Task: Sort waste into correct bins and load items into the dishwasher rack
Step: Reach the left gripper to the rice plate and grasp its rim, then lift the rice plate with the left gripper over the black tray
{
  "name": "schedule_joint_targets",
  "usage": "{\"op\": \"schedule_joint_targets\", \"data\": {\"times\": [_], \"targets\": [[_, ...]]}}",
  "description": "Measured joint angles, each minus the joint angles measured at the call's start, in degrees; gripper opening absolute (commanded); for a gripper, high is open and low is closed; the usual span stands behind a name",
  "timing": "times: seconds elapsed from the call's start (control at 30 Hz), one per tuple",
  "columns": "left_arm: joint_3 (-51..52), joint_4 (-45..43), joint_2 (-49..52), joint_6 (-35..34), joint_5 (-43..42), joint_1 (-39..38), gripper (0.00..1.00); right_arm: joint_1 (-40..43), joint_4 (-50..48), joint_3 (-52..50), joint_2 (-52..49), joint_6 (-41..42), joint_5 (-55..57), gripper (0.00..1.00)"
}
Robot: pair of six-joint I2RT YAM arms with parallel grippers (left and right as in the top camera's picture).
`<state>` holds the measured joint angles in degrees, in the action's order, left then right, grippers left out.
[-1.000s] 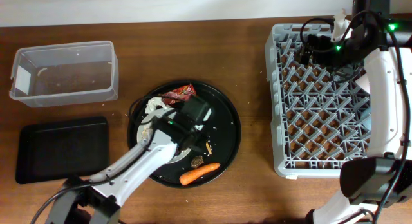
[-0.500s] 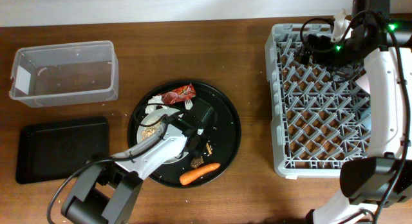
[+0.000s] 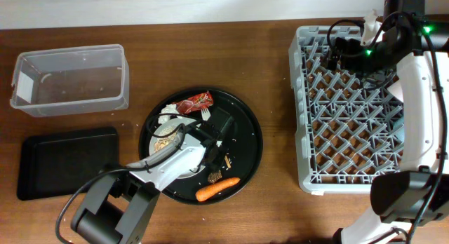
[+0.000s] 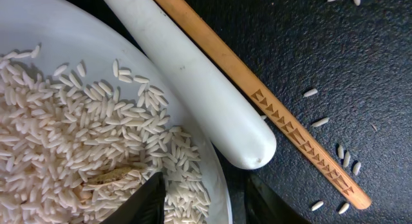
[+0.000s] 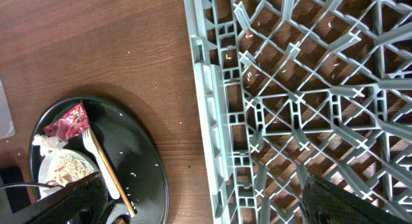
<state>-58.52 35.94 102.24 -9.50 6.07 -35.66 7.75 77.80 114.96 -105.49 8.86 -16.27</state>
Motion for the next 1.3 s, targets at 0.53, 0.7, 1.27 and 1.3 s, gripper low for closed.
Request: {"op": "schedule_joint_targets", "data": {"times": [0.53,0.7,1.27,1.3], "targets": [[-0.46,1.18,0.33,-0.24,1.07,-0.24,0.15,0.0,0.0,0.0,0.0,-0.02,0.0,0.99],[-0.83,1.81,0.33,-0.2,1.16,-0.31,0.06,0.0,0.0,0.0,0.0,0.0,0.0,0.99],[-5.62,7.17,0.42,-0.22,4.96,-0.61,0.0,0.0,0.0,0.0,0.0,0.0,0.0,0.99],[-5.86,7.39,0.42,-0.2,5.49,-0.81,0.0,0.0,0.0,0.0,0.0,0.02,0.0,0.99]]}}
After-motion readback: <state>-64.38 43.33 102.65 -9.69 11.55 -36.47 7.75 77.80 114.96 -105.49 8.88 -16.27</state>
